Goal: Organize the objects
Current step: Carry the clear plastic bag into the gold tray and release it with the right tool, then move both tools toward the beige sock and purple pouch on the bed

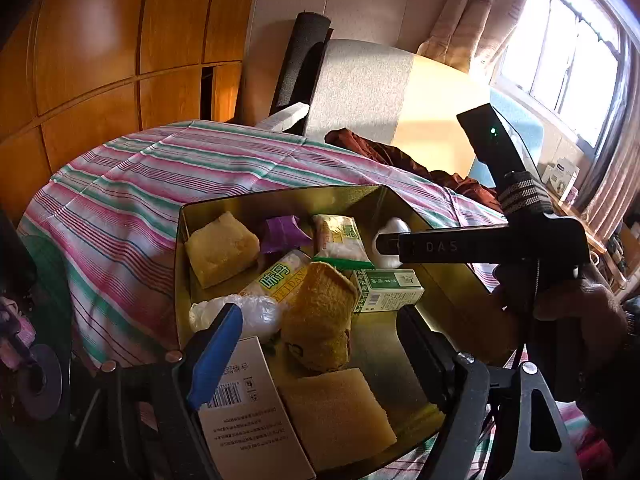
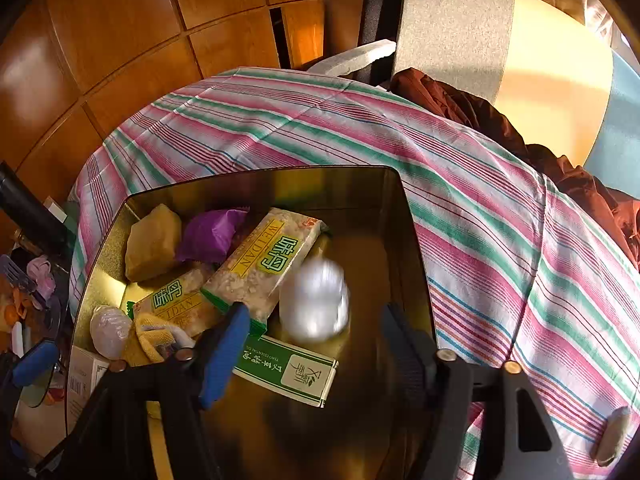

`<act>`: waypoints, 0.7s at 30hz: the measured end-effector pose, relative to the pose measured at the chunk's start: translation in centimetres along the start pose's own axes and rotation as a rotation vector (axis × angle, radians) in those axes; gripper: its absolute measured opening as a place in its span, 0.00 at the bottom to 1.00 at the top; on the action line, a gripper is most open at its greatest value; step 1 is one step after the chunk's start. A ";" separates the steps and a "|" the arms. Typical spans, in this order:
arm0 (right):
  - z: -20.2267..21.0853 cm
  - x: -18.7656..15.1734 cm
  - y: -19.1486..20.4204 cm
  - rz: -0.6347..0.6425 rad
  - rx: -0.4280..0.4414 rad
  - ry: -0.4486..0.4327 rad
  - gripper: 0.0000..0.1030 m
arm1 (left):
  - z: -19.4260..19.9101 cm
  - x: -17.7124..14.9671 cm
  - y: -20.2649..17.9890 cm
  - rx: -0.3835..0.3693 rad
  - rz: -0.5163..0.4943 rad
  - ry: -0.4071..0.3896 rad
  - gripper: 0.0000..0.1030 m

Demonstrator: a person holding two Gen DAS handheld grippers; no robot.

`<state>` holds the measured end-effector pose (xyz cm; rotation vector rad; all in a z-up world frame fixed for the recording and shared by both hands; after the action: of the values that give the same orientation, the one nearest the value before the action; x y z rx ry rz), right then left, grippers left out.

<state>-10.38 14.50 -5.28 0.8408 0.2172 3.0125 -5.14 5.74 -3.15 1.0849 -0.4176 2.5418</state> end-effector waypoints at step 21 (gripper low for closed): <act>8.2 -7.6 -7.7 -0.100 -0.106 -0.061 0.74 | 0.5 -0.8 -3.8 -0.010 -0.098 0.020 0.79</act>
<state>0.14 22.89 -3.31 0.8832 0.0955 2.8725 -2.74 8.86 -2.90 1.0497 -0.3625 2.4600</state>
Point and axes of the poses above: each gripper's, at about its wrist camera, not at the fingertips, and z roughly against the way its jaws point, y to its left, x to its top, the point moved 5 cm from there along -z, roughly the way its jaws point, and after that the axes turned 4 degrees about -z, right-handed, at the moved point
